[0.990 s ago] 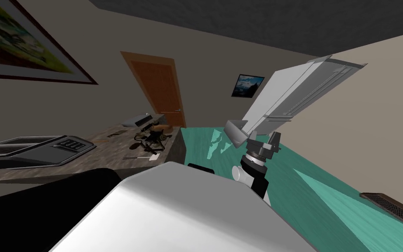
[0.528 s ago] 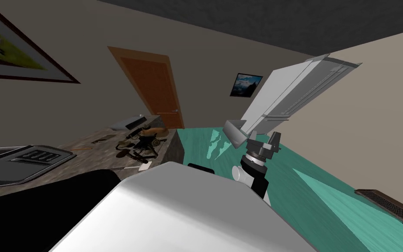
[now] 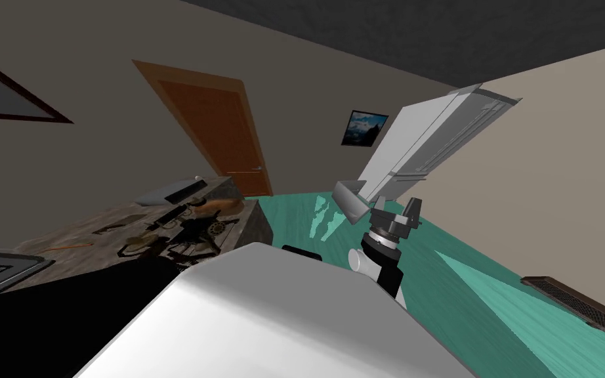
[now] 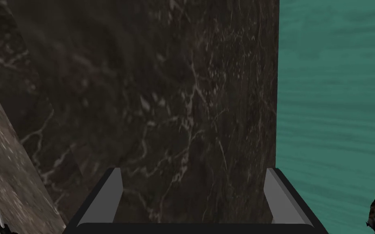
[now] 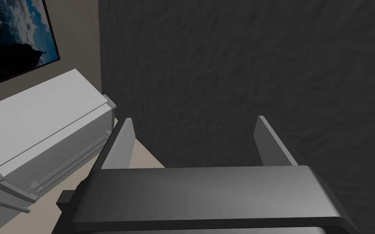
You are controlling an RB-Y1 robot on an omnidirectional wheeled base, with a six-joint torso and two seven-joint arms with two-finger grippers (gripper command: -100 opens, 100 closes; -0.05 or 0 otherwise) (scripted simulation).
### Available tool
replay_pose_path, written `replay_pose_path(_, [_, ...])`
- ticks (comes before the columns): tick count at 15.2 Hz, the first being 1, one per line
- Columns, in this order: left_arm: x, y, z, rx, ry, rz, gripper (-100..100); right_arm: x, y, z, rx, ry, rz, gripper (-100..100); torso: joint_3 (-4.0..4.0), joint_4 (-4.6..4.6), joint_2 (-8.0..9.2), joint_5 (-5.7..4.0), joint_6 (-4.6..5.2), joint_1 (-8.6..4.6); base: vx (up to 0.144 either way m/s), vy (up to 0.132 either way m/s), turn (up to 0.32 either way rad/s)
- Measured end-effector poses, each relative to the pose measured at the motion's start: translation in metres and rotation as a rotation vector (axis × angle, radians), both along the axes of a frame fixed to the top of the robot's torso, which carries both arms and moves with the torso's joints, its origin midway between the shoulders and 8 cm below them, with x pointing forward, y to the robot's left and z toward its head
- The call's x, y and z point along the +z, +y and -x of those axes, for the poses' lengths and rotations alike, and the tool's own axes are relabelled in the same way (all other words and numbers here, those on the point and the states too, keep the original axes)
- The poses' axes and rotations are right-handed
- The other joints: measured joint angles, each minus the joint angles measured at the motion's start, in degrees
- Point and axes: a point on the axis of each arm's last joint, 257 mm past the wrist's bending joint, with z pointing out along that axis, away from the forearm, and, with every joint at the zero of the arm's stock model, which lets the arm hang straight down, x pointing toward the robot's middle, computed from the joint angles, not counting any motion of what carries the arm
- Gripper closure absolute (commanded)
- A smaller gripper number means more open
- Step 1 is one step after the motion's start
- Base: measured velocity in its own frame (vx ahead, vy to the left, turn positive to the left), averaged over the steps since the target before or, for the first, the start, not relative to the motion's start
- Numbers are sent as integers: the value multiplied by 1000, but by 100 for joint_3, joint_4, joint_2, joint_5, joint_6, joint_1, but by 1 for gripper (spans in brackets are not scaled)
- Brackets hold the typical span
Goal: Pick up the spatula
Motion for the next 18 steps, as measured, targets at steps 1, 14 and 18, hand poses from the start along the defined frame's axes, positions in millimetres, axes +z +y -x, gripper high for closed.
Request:
replay_pose_path(1, [5,1,17,22,26,0,-100,0,0,0,0,0,0,0,-4,-1,-7,0,-1,-3,237,26,-115])
replay_pose_path(14, [70,9,172,265,289,5,-100,0,0,0,0,0,0,0,-6,-2,-11,5,2,20,204,63,-100])
replay_pose_path(18, [78,3,193,314,328,9,-100,0,0,0,0,0,0,0,11,5,21,0,-1,-10,123,19,-8])
